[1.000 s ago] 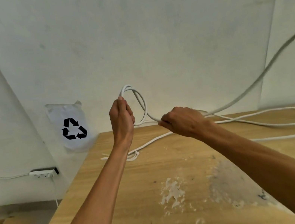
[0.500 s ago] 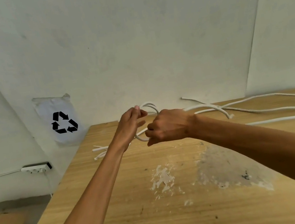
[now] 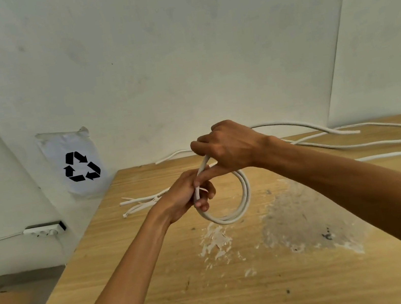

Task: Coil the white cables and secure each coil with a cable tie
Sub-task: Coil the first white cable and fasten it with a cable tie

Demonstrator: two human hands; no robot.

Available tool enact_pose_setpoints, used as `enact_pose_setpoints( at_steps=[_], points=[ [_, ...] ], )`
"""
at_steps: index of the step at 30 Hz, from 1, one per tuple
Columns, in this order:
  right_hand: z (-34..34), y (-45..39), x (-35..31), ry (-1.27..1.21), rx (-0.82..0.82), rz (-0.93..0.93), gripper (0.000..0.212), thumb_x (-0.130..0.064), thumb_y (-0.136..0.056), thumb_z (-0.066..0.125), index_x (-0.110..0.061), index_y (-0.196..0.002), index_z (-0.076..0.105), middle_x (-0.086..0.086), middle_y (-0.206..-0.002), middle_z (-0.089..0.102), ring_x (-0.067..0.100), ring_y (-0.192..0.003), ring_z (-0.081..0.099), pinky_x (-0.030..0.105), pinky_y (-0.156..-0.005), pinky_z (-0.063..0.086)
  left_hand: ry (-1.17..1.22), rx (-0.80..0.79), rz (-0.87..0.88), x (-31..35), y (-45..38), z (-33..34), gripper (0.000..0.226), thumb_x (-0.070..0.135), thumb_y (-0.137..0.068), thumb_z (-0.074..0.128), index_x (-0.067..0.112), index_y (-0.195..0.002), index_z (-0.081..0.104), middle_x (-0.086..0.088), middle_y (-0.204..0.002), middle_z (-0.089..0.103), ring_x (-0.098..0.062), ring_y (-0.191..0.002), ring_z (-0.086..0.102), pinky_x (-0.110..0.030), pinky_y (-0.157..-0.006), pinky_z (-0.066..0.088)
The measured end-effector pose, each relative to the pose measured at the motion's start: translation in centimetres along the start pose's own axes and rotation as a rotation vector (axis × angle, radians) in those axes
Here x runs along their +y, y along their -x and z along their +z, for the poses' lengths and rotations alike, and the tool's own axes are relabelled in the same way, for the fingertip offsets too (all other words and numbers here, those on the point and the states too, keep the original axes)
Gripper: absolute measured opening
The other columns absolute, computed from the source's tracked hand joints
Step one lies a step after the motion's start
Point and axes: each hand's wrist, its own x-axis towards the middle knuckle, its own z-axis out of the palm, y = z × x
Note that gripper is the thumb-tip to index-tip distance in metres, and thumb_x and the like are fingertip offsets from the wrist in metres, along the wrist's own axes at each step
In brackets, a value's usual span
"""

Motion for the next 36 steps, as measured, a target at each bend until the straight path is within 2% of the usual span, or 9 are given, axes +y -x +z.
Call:
enact_pose_setpoints(
  at_steps=[5,11,16,19,22,25,28,30,36],
  points=[
    [0.3,1.6,1.4,-0.084,-0.026,0.251,0.055,-0.066,-0.094,0.046,-0.014,-0.081,0.058,-0.006,-0.062,0.047,0.018,-0.046,0.040,0.028,-0.046,0.040,0.242,-0.033,-0.064,-1.1,0.0,-1.2,0.031,0.032,-0.104,0.039,0.016,-0.077,0.044,0.004,-0.047,0.026,-0.006,-0.034,0.017,-0.019,-0.035,0.020],
    [1.8,3.6,1.5,-0.439,-0.063,0.612,0.043,-0.055,-0.101,0.042,-0.018,-0.086,0.060,-0.008,-0.064,0.055,0.010,-0.054,0.051,0.033,-0.052,0.043,0.455,0.023,-0.074,-1.2,0.2,-3.1,0.037,0.031,-0.105,0.033,0.017,-0.073,0.044,0.009,-0.044,0.023,-0.003,-0.031,0.015,-0.021,-0.035,0.010],
    [2.2,4.9,1.2,-0.432,-0.078,0.683,0.031,-0.039,-0.107,0.033,-0.015,-0.096,0.049,-0.003,-0.070,0.055,0.016,-0.059,0.051,0.041,-0.056,0.042,0.648,0.084,-0.007,-1.0,0.5,-4.4,0.025,0.029,-0.095,0.040,0.018,-0.073,0.040,0.010,-0.045,0.012,-0.008,-0.037,0.002,-0.017,-0.030,0.010],
    [3.0,5.3,0.8,-0.411,-0.108,0.741,0.032,-0.040,-0.108,0.029,-0.015,-0.098,0.047,0.000,-0.072,0.057,0.021,-0.060,0.052,0.041,-0.056,0.042,0.733,0.146,0.024,-0.9,0.3,-5.1,0.031,0.030,-0.102,0.034,0.018,-0.073,0.039,0.009,-0.044,0.012,-0.008,-0.039,0.001,-0.017,-0.029,0.009],
    [4.0,5.2,-0.2,-0.504,-0.127,0.815,0.037,-0.040,-0.108,0.029,-0.013,-0.093,0.050,0.003,-0.072,0.058,0.023,-0.063,0.054,0.043,-0.060,0.043,0.752,0.176,0.046,-0.4,0.1,-5.2,0.044,0.048,-0.104,0.035,0.020,-0.070,0.041,0.010,-0.038,0.023,-0.008,-0.039,0.002,-0.018,-0.030,0.008],
    [4.9,5.1,-0.8,-0.626,-0.170,0.899,0.037,-0.035,-0.108,0.032,-0.010,-0.090,0.051,0.009,-0.077,0.059,0.026,-0.069,0.055,0.042,-0.064,0.042,0.737,0.229,0.084,0.7,-0.2,-5.1,0.043,0.048,-0.102,0.042,0.022,-0.067,0.039,0.011,-0.038,0.024,-0.007,-0.032,0.006,-0.017,-0.030,0.009],
    [5.6,5.6,-1.0,-0.514,-0.288,0.910,0.031,-0.035,-0.107,0.034,-0.014,-0.094,0.053,0.006,-0.081,0.053,0.023,-0.071,0.051,0.037,-0.066,0.039,0.729,0.321,0.115,1.3,-0.3,-5.5,0.042,0.043,-0.101,0.046,0.023,-0.066,0.038,0.011,-0.038,0.022,-0.004,-0.025,0.016,-0.017,-0.029,0.010],
    [5.6,6.0,-1.0,-0.362,-0.392,0.948,0.037,-0.040,-0.107,0.033,-0.015,-0.096,0.058,0.004,-0.084,0.053,0.024,-0.077,0.055,0.038,-0.069,0.045,0.738,0.358,0.128,1.5,-0.3,-5.9,0.042,0.043,-0.101,0.046,0.023,-0.065,0.037,0.011,-0.039,0.021,-0.004,-0.026,0.016,-0.017,-0.029,0.010],
    [5.0,5.0,-1.4,-0.567,-0.203,1.121,0.047,-0.037,-0.107,0.036,-0.008,-0.088,0.068,0.004,-0.077,0.066,0.026,-0.071,0.062,0.040,-0.071,0.053,0.655,0.436,0.133,0.7,-0.4,-5.5,0.043,0.046,-0.101,0.046,0.023,-0.066,0.038,0.011,-0.043,0.020,-0.004,-0.030,0.014,-0.019,-0.032,0.011]
  ],
)
